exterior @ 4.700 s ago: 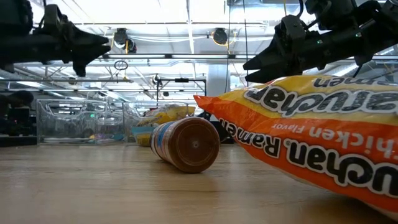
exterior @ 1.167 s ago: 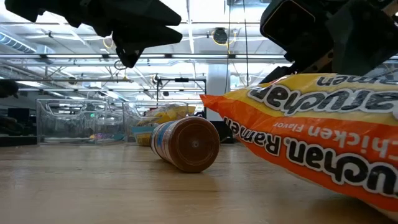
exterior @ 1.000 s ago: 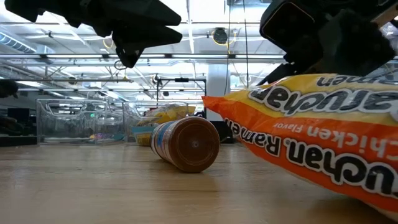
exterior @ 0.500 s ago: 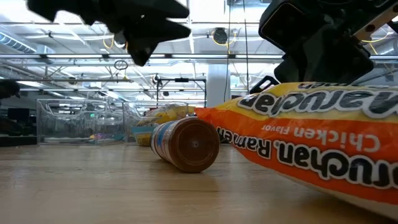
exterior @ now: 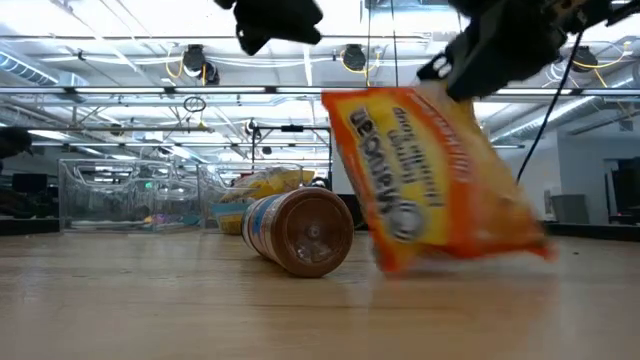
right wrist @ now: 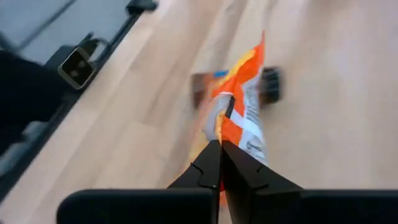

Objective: Pick & Place Food Item
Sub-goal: Put the orange noodle pack into the middle transparent bin

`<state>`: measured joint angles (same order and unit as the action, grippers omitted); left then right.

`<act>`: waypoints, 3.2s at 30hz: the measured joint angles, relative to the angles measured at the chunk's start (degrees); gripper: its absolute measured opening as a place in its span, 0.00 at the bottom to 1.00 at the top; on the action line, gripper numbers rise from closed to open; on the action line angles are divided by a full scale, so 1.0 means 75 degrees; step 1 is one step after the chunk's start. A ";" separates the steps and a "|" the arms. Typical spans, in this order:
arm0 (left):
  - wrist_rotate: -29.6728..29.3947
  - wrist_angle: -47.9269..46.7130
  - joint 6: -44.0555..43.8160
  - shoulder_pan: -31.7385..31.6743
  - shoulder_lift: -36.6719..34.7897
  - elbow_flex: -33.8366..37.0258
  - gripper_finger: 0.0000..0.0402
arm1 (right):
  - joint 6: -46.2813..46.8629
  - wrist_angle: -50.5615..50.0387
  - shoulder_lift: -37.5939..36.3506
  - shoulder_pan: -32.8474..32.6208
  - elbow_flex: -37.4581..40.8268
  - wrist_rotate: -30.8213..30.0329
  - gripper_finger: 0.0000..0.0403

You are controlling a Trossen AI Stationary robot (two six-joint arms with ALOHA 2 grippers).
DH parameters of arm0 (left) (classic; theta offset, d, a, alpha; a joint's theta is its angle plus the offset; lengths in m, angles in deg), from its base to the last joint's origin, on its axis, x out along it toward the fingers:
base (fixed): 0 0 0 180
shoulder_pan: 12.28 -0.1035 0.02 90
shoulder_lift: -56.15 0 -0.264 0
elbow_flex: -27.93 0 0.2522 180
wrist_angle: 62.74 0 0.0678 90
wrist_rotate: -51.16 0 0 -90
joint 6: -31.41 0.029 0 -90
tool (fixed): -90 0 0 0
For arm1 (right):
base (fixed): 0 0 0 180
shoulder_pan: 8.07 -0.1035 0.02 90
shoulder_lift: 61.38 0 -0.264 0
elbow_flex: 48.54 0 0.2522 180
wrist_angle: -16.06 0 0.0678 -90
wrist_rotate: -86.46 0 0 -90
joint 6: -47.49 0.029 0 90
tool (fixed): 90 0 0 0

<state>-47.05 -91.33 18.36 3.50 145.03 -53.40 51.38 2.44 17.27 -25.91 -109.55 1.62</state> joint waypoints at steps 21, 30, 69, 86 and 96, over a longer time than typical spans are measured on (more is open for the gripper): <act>0.0612 -0.0679 0.0785 -0.0992 0.0938 -0.1725 0.33 | -0.1682 0.0197 -0.0889 0.0581 -0.0003 -0.1133 0.00; 0.0929 -0.1361 0.0854 -0.1305 0.1711 -0.2532 0.33 | -0.1836 0.0243 -0.0889 0.0634 -0.0157 -0.1117 0.00; 0.1601 -0.2046 0.0797 -0.1374 0.1743 -0.2567 0.02 | -0.2185 0.0671 -0.0886 0.0635 -0.0160 -0.1521 0.00; 0.1312 -0.3082 0.2122 -0.1729 0.0966 -0.2550 0.01 | -0.2380 0.0718 -0.1622 0.0632 -0.0166 -0.1518 0.29; -0.1097 -0.3983 0.3021 -0.3035 -0.0832 -0.2553 0.00 | -0.2413 0.0697 -0.2992 0.0667 -0.0101 -0.2140 0.48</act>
<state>-55.28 -121.21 41.02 -19.26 138.79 -72.55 33.28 7.67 -5.17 -20.91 -110.30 -14.42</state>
